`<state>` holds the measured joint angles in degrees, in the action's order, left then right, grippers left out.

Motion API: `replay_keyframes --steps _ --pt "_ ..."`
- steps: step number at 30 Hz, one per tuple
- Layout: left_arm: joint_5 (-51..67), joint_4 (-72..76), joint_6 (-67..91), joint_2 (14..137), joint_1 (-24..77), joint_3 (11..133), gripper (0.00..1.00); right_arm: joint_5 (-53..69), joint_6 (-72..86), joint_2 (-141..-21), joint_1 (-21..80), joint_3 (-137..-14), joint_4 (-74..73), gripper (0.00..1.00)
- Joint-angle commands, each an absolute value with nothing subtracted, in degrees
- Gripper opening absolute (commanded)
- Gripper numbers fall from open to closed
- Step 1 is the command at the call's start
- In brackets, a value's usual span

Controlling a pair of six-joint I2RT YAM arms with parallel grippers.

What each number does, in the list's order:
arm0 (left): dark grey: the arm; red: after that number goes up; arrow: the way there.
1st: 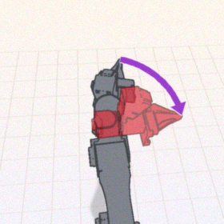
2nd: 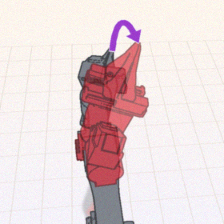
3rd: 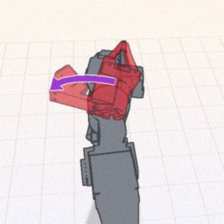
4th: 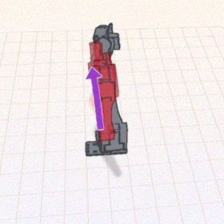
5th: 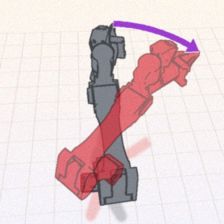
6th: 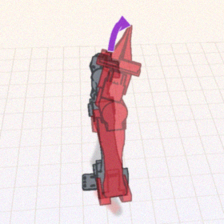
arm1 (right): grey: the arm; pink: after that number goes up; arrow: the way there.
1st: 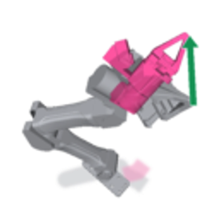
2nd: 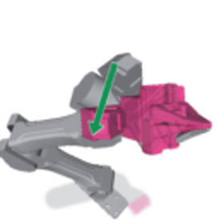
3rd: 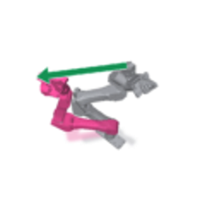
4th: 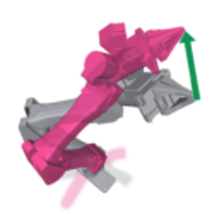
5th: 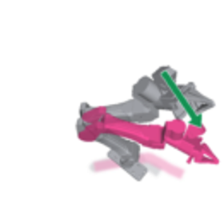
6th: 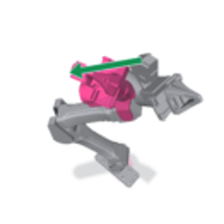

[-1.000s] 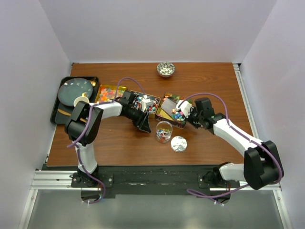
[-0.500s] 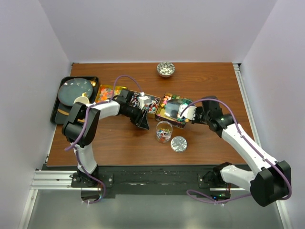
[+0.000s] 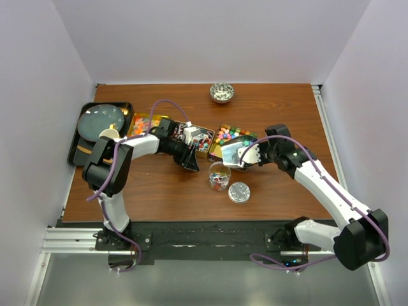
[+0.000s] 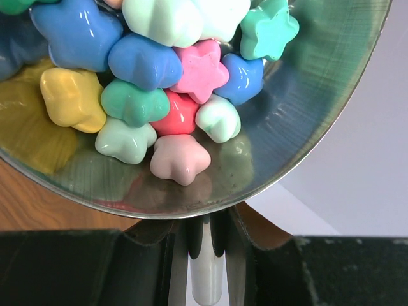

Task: Pack the candies
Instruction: Place the fake candies in the packing bottle.

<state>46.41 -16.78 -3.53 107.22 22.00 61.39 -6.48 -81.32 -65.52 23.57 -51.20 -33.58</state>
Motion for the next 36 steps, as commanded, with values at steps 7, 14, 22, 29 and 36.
replay_keyframes --steps 7,14,22,29,36 --pt "47.8 -14.1 -2.0 106.8 21.2 62.9 0.51 -10.5 -88.7 -65.7 26.4 -55.3 -32.9 0.00" --pt "48.3 -13.4 -1.6 107.0 21.0 62.8 0.51 -13.5 -93.3 -66.7 27.9 -56.3 -33.5 0.00" --pt "49.0 -12.7 -0.6 107.1 21.0 63.1 0.51 -16.8 -99.5 -67.6 28.4 -56.9 -33.5 0.00" --pt "49.3 -12.4 -0.4 107.3 21.0 62.9 0.51 -17.7 -101.9 -68.2 28.8 -58.0 -33.3 0.00" --pt "49.7 -12.1 -0.4 107.7 21.0 63.1 0.51 -18.4 -104.1 -67.8 29.3 -57.9 -33.8 0.00"
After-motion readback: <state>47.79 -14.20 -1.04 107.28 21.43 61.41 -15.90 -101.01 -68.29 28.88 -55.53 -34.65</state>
